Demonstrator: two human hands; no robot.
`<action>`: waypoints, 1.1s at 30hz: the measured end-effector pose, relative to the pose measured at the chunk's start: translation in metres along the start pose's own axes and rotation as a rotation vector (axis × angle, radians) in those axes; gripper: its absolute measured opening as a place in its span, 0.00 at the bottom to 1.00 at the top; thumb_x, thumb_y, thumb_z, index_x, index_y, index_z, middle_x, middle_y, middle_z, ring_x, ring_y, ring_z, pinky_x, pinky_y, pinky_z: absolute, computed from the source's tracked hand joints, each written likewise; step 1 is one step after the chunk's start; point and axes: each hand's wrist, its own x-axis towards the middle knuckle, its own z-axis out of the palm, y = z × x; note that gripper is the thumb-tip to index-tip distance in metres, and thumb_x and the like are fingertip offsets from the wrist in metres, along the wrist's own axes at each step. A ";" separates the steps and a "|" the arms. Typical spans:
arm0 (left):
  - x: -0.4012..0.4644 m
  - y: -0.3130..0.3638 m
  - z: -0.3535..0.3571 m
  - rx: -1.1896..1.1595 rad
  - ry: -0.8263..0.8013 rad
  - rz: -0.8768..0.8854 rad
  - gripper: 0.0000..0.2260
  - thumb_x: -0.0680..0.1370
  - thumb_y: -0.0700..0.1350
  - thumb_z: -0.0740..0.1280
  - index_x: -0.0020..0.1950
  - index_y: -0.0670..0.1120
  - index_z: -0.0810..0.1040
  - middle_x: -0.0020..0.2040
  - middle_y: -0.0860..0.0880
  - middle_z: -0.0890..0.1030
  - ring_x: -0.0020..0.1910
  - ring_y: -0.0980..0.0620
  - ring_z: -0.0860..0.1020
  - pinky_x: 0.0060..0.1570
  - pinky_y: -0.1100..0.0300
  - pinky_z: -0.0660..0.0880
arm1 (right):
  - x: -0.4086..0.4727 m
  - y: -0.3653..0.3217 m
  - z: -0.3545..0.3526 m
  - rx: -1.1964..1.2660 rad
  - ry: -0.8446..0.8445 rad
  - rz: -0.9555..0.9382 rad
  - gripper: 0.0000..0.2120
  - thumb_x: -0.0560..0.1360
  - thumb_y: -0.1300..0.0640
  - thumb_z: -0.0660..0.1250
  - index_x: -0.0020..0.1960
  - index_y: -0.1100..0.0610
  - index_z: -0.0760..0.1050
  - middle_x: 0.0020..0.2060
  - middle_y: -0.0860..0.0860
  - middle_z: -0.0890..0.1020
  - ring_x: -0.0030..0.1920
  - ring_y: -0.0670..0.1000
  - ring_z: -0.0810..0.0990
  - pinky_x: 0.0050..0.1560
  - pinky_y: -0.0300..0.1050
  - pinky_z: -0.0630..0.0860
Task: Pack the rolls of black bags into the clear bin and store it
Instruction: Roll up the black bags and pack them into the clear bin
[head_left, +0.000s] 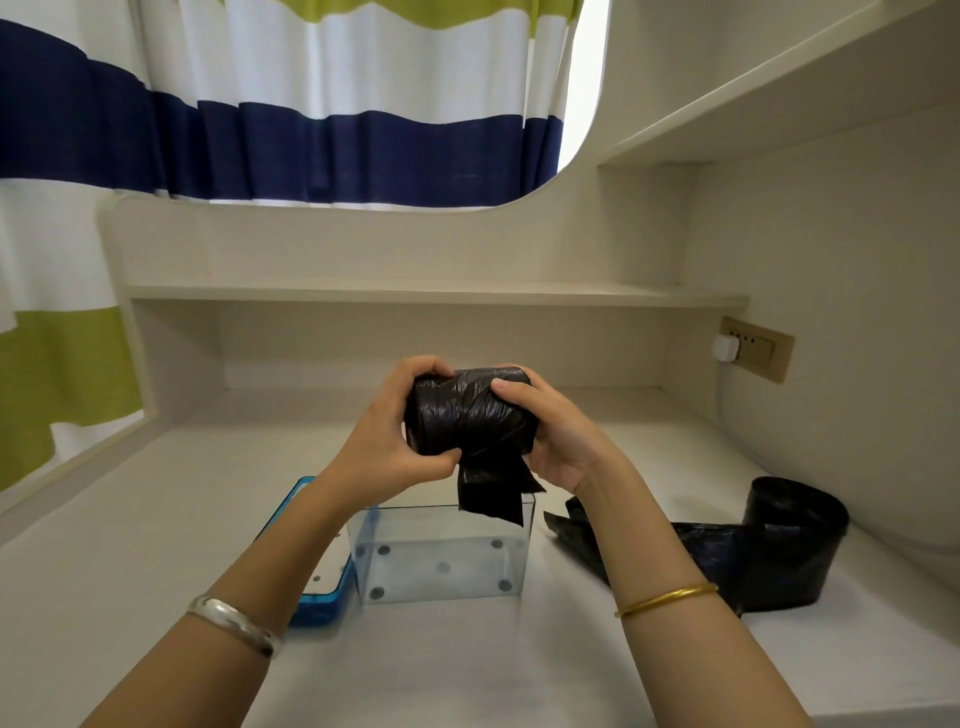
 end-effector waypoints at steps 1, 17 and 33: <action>0.000 -0.001 0.000 0.029 0.003 0.036 0.30 0.61 0.47 0.72 0.56 0.67 0.64 0.56 0.51 0.72 0.53 0.48 0.75 0.49 0.53 0.80 | 0.000 0.000 0.000 0.003 -0.004 -0.002 0.14 0.71 0.57 0.69 0.55 0.55 0.73 0.45 0.54 0.80 0.43 0.52 0.81 0.37 0.44 0.80; 0.011 0.010 0.004 -0.497 -0.031 -0.686 0.12 0.74 0.54 0.65 0.54 0.51 0.72 0.54 0.44 0.77 0.47 0.43 0.80 0.41 0.49 0.81 | 0.000 0.005 -0.003 -0.076 0.079 -0.055 0.18 0.69 0.58 0.72 0.58 0.52 0.73 0.48 0.53 0.80 0.48 0.54 0.80 0.35 0.44 0.78; -0.003 0.002 0.007 -0.107 0.117 -0.091 0.25 0.60 0.53 0.72 0.55 0.60 0.69 0.54 0.57 0.73 0.55 0.54 0.76 0.43 0.61 0.81 | 0.005 0.002 -0.003 -0.099 0.108 0.011 0.13 0.71 0.54 0.71 0.54 0.52 0.75 0.52 0.55 0.79 0.51 0.56 0.79 0.40 0.49 0.79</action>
